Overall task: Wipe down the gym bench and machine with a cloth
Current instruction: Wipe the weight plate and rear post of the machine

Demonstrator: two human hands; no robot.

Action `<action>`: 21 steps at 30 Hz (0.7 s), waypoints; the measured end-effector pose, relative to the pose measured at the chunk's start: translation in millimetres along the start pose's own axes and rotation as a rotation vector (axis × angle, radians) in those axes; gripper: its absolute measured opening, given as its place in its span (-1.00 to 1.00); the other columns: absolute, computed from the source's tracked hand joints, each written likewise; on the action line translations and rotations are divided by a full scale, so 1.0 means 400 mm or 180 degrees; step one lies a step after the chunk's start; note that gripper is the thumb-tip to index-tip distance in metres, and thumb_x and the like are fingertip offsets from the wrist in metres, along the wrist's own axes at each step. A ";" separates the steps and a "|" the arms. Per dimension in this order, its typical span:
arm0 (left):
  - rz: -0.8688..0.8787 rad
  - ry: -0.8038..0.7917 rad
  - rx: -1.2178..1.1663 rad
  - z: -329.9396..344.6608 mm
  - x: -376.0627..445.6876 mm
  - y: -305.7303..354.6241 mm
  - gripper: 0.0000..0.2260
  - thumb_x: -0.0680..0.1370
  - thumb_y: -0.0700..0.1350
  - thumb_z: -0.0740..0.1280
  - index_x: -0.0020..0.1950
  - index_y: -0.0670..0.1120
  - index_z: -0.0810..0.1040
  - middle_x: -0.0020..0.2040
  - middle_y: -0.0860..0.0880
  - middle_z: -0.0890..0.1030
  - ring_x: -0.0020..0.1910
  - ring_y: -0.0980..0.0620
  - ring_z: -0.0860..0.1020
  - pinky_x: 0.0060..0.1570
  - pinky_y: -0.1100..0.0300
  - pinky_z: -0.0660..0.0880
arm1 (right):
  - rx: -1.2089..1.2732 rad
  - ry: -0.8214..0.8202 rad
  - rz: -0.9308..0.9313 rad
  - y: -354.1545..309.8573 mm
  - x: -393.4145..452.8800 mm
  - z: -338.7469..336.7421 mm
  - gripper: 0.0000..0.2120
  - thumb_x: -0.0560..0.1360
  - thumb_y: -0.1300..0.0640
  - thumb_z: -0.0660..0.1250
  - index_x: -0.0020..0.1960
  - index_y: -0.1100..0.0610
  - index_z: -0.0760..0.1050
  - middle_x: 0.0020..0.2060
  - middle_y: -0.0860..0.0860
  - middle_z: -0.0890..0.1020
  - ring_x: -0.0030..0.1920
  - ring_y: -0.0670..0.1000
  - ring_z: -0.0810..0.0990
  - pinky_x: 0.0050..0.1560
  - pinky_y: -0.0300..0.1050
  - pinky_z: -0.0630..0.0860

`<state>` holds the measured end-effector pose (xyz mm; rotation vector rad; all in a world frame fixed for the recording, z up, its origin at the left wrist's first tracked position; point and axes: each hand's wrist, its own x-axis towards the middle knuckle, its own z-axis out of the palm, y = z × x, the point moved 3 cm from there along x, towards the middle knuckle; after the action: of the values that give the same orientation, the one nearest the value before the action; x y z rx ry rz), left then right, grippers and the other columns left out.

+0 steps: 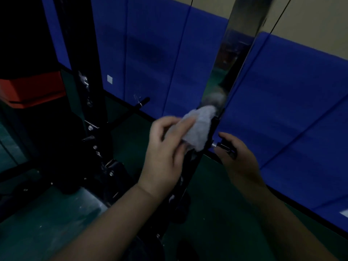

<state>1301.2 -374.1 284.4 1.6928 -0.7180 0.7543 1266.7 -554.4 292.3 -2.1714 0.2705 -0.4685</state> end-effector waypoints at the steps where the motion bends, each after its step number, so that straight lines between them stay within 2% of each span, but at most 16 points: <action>1: 0.0188 -0.0057 -0.0062 0.011 0.020 0.005 -0.61 0.53 -0.29 0.30 0.33 -0.04 0.47 0.18 -0.04 0.33 0.21 0.27 0.32 0.21 0.40 0.31 | 0.0019 -0.0047 0.0004 0.003 0.001 0.000 -0.64 0.55 0.23 0.28 0.34 0.08 0.41 0.23 0.00 0.45 0.02 -0.19 0.47 -0.14 -0.57 0.37; 3: 0.0391 -0.0329 -0.0134 0.042 0.054 -0.008 -0.74 0.56 -0.13 0.33 0.24 0.05 0.56 0.14 0.04 0.33 0.19 0.18 0.37 0.17 0.32 0.37 | -0.0221 -0.0179 -0.0114 0.008 -0.001 0.002 -0.59 0.59 0.18 0.22 0.43 0.04 0.32 0.29 -0.06 0.40 0.16 -0.14 0.41 -0.07 -0.56 0.33; 5: 0.0391 -0.0534 0.0046 0.062 0.064 -0.044 -0.83 0.52 -0.02 0.38 0.07 0.21 0.55 0.05 0.12 0.37 0.10 0.12 0.44 0.09 0.26 0.41 | -0.0370 -0.0229 -0.0209 0.014 -0.005 0.002 -0.55 0.60 0.14 0.19 0.47 0.00 0.23 0.33 -0.09 0.35 0.26 -0.12 0.36 0.12 -0.39 0.31; 7: 0.0388 -0.0726 0.0442 0.077 0.029 -0.097 -0.88 0.46 0.12 0.41 -0.08 0.25 0.48 -0.07 0.21 0.42 -0.04 0.31 0.45 -0.03 0.40 0.39 | -0.0315 -0.0197 -0.0196 0.021 -0.008 0.002 -0.54 0.61 0.14 0.18 0.49 0.00 0.20 0.36 -0.08 0.33 0.30 -0.12 0.34 0.19 -0.30 0.30; 9: 0.0267 -0.0980 0.0491 0.083 -0.037 -0.156 -0.85 0.44 0.18 0.40 -0.15 0.16 0.49 -0.14 0.15 0.43 -0.17 0.30 0.44 -0.13 0.36 0.38 | -0.0251 -0.0161 -0.0193 0.029 -0.011 0.006 -0.54 0.61 0.15 0.18 0.48 0.00 0.20 0.34 -0.10 0.33 0.26 -0.18 0.33 0.12 -0.48 0.28; 12: -0.0011 -0.1441 0.0721 0.060 -0.138 -0.218 -0.78 0.41 0.12 0.46 -0.26 0.05 0.49 -0.21 0.03 0.44 -0.21 0.11 0.44 -0.16 0.09 0.36 | -0.0199 -0.0103 -0.0180 0.037 -0.013 0.006 -0.58 0.60 0.16 0.20 0.43 0.02 0.27 0.24 -0.13 0.36 0.18 -0.20 0.36 -0.04 -0.67 0.26; 14: 0.0148 -0.1325 0.0818 0.038 -0.138 -0.188 -0.88 0.44 -0.04 0.46 -0.22 0.02 0.54 -0.19 0.02 0.46 -0.15 0.07 0.44 -0.12 0.11 0.40 | -0.0226 -0.0117 -0.0197 0.036 -0.011 0.002 -0.59 0.59 0.15 0.22 0.42 0.01 0.29 0.22 -0.13 0.37 0.14 -0.20 0.37 -0.06 -0.67 0.28; 15: 0.0336 -0.1115 0.0802 0.031 -0.119 -0.160 -0.97 0.48 -0.13 0.41 -0.10 0.00 0.61 -0.11 0.01 0.45 -0.07 0.09 0.43 -0.04 0.22 0.41 | -0.0228 -0.0124 -0.0205 0.035 -0.011 0.001 -0.59 0.59 0.15 0.22 0.42 0.00 0.29 0.21 -0.13 0.37 0.13 -0.21 0.37 -0.05 -0.66 0.28; 17: 0.0762 -0.0881 0.0570 0.035 -0.068 -0.104 -0.72 0.52 -0.20 0.29 0.22 -0.07 0.58 0.10 -0.04 0.37 0.12 0.13 0.35 0.16 0.40 0.32 | -0.0208 -0.0112 -0.0212 0.037 -0.013 0.002 -0.59 0.59 0.15 0.22 0.42 -0.02 0.28 0.21 -0.11 0.34 0.14 -0.20 0.36 -0.02 -0.64 0.28; 19: 0.0759 -0.0895 0.0547 0.061 -0.030 -0.096 -0.67 0.54 -0.16 0.28 0.29 0.04 0.51 0.17 -0.06 0.35 0.17 0.07 0.37 0.23 0.31 0.35 | -0.0204 -0.0077 -0.0226 0.039 -0.015 0.005 -0.59 0.60 0.14 0.21 0.42 -0.03 0.28 0.23 -0.08 0.32 0.14 -0.19 0.35 0.00 -0.64 0.27; 21: 0.0514 -0.0815 0.0472 0.082 -0.034 -0.120 -0.82 0.51 -0.01 0.38 0.07 0.23 0.53 0.10 -0.09 0.44 0.09 -0.05 0.49 0.16 0.03 0.49 | -0.0197 -0.0097 -0.0191 0.039 -0.016 0.005 -0.59 0.60 0.13 0.20 0.42 -0.06 0.27 0.23 -0.09 0.32 0.11 -0.23 0.33 -0.03 -0.65 0.27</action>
<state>1334.2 -394.0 239.0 1.9046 -1.0067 0.7234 1261.3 -560.0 277.3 -2.2503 0.2059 -0.4659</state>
